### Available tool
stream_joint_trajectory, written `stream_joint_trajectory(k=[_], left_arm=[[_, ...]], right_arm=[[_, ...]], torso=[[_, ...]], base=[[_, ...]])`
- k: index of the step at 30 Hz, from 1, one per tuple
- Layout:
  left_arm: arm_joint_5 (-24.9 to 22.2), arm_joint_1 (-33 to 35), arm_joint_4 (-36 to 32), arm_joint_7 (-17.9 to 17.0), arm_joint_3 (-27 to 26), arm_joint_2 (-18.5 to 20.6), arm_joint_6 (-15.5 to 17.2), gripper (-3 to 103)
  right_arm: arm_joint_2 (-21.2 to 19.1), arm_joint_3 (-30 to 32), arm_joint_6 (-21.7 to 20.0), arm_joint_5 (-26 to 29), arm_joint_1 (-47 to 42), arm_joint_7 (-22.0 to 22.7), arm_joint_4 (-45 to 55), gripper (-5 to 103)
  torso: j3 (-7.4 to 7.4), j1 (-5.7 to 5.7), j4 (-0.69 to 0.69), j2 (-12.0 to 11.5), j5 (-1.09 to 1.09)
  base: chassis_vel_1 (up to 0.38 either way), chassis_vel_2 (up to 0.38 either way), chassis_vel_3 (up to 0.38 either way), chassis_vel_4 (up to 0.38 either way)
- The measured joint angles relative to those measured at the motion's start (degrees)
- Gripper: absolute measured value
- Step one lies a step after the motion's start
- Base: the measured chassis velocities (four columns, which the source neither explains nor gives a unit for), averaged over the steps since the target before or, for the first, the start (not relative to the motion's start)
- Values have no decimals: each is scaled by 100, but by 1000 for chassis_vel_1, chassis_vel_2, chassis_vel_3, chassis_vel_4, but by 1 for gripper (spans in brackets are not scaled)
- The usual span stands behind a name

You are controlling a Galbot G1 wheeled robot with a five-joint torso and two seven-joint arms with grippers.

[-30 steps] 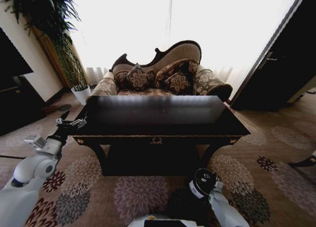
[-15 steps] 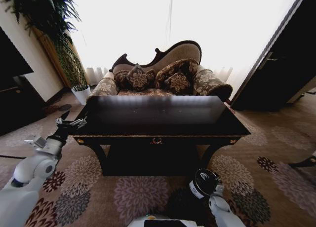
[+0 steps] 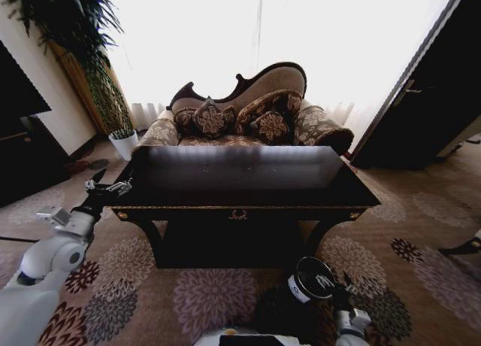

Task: Move to the front of the table and place the trash on the table into the trash bin.

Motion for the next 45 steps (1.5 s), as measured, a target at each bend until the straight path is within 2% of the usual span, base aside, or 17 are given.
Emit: stream_joint_trajectory(k=[8, 17, 20, 21, 26, 27, 30, 34, 45], left_arm=[[0, 0, 0, 0, 0, 0, 0, 100], [0, 0, 0, 0, 0, 0, 0, 100], [0, 0, 0, 0, 0, 0, 0, 100], [0, 0, 0, 0, 0, 0, 0, 100], [0, 0, 0, 0, 0, 0, 0, 100], [0, 0, 0, 0, 0, 0, 0, 100], [0, 0, 0, 0, 0, 0, 0, 100], [0, 0, 0, 0, 0, 0, 0, 100], [0, 0, 0, 0, 0, 0, 0, 100]], right_arm=[[11, 512, -268, 107, -604, 52, 1510, 100], [-389, 742, -936, 190, -271, 191, 2196, 100], [-914, 721, -1322, 226, 234, 329, 2295, 100], [-914, 721, -1322, 226, 234, 329, 2295, 100], [-1805, 668, -1926, 629, 916, 551, 2624, 100], [-1805, 668, -1926, 629, 916, 551, 2624, 100], [-2175, 561, -2176, 827, 1256, 695, 2759, 100], [-2343, 410, -2279, 907, 1433, 730, 2759, 100], [-2341, 377, -2316, 940, 1427, 677, 2720, 100]], torso=[[0, 0, -1, 0, 1], [1, 1, 0, -1, 1], [1, 1, 0, -1, 3], [1, 1, 0, -1, 3], [2, 1, 1, -1, 1], [2, 1, 1, -1, 1], [2, 1, 1, -1, 0], [2, 2, 1, -2, 1], [2, 1, -1, -2, 1]], base=[[0, 0, 0, 0], [0, 0, 0, 0], [0, 0, 0, 0], [0, 0, 0, 0], [0, 0, 0, 0], [0, 0, 0, 0], [0, 0, 0, 0], [0, 0, 0, 0], [0, 0, 0, 0]])
